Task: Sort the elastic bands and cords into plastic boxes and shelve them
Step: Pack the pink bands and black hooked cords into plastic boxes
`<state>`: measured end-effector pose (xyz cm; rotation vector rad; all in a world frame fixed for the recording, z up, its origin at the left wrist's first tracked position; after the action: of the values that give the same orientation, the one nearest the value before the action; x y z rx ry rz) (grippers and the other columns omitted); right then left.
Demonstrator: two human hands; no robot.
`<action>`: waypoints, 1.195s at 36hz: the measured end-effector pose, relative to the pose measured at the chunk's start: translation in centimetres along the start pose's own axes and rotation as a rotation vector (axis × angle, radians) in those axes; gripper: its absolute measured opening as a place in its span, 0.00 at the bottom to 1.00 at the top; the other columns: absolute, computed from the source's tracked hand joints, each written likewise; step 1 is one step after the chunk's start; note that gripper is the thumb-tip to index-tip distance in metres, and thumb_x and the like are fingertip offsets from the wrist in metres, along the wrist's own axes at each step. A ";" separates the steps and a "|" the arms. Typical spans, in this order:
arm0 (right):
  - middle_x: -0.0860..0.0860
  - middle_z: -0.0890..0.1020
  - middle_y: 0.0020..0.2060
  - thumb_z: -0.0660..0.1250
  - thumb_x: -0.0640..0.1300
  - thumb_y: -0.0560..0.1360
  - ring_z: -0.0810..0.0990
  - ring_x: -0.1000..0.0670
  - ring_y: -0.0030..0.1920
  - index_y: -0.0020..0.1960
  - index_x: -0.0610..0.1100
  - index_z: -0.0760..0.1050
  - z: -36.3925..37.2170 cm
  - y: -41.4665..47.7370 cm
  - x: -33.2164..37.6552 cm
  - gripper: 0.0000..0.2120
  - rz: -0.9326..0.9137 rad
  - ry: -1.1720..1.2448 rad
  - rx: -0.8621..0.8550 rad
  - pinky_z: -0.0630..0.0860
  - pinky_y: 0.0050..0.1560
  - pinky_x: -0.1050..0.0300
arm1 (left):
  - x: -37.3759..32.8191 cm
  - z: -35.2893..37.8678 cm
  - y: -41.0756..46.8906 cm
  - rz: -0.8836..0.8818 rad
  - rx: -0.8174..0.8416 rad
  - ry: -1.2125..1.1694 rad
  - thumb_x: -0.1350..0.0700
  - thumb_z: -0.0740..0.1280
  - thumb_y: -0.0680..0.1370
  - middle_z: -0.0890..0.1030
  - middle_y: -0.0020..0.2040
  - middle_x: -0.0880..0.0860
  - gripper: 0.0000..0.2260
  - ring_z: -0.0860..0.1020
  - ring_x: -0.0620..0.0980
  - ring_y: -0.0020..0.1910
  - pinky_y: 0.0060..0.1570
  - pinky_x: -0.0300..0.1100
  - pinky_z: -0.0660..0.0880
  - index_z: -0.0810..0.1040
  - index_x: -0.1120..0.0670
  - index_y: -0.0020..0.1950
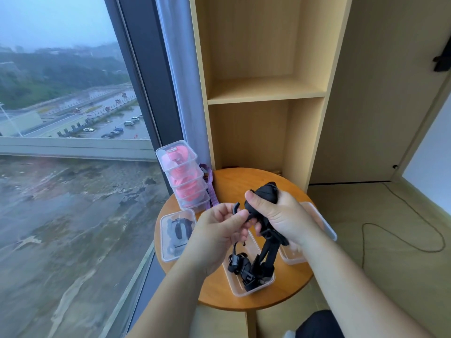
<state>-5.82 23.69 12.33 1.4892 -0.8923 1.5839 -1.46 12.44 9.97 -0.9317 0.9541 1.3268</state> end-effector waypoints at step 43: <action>0.43 0.79 0.36 0.74 0.52 0.67 0.74 0.49 0.29 0.53 0.36 0.79 0.1 -0.8 0.8 0.23 0.201 0.151 0.006 0.75 0.28 0.57 | -4.8 -1.1 -0.5 0.457 -0.372 0.714 0.62 0.77 0.70 0.83 0.36 0.48 0.09 0.81 0.47 0.37 0.39 0.43 0.78 0.82 0.49 0.42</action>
<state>-5.12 24.03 13.09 1.2965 -0.9747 1.8195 -1.04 9.76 14.08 -1.6018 1.5623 1.6179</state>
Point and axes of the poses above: each hand's wrist, its own y-axis towards the middle knuckle, its own z-axis out of the palm, x = y × z, the point moved 8 cm from there along y, towards the middle knuckle
